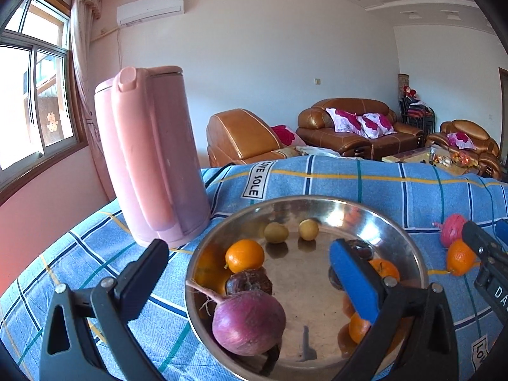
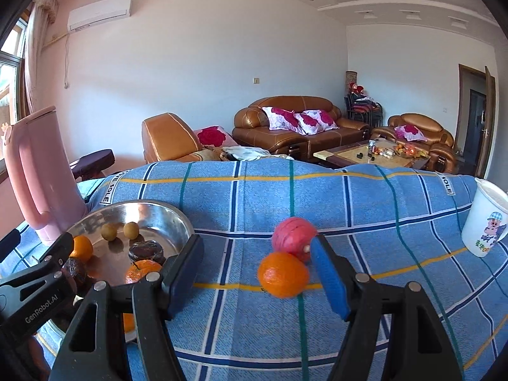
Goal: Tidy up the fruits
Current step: 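Withdraw both grippers from the bowl toward the orange and red fruit, then close the left gripper around the loose orange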
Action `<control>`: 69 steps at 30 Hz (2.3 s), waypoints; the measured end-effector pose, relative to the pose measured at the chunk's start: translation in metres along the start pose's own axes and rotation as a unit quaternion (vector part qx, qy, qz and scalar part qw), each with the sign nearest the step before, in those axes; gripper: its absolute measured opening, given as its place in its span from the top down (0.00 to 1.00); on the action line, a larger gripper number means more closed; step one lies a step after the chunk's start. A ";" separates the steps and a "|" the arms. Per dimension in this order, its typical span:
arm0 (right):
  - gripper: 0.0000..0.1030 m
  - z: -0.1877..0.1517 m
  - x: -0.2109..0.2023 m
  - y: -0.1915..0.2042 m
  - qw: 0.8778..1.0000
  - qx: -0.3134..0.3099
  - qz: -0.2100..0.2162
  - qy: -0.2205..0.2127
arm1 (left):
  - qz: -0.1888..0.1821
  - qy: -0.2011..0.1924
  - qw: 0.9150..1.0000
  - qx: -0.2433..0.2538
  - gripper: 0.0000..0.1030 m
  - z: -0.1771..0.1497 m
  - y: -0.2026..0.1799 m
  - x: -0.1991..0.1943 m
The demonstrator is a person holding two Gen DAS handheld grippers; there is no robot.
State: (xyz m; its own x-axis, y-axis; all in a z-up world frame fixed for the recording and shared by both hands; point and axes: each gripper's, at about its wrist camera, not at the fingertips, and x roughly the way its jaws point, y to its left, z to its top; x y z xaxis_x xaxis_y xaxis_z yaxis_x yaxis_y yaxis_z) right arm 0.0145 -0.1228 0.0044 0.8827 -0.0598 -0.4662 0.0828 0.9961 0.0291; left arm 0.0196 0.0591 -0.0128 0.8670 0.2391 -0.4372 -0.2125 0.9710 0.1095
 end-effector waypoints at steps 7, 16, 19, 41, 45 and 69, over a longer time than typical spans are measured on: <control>0.31 -0.003 -0.011 -0.030 1.000 0.010 -0.022 -0.005 | -0.023 0.016 1.000 0.004 0.00 -0.005 -0.017 -0.009; 0.31 -0.006 -0.024 -0.059 0.999 0.018 -0.048 -0.015 | -0.036 0.018 0.999 0.009 0.00 -0.009 -0.037 -0.024; 0.31 -0.006 -0.028 -0.071 0.998 0.016 -0.059 -0.019 | -0.041 0.021 0.999 0.015 0.00 -0.011 -0.044 -0.028; 0.31 -0.003 -0.033 -0.138 0.992 0.021 -0.118 -0.029 | -0.163 0.046 0.979 0.113 0.13 -0.012 -0.159 -0.039; 0.31 -0.003 -0.029 -0.146 0.992 0.040 -0.118 -0.021 | -0.184 0.067 0.971 0.137 0.25 -0.006 -0.193 -0.028; 0.31 -0.005 -0.018 -0.157 0.993 0.074 -0.095 0.008 | -0.231 0.201 0.946 0.104 0.55 -0.005 -0.232 0.025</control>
State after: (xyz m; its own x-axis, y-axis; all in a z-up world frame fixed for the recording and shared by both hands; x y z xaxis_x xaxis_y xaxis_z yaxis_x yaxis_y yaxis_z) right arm -0.0167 -0.2774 0.0038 0.8374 -0.2441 -0.4891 0.3156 0.9465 0.0679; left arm 0.0885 -0.1597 -0.0532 0.5946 -0.1889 -0.7815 0.2769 0.9607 -0.0215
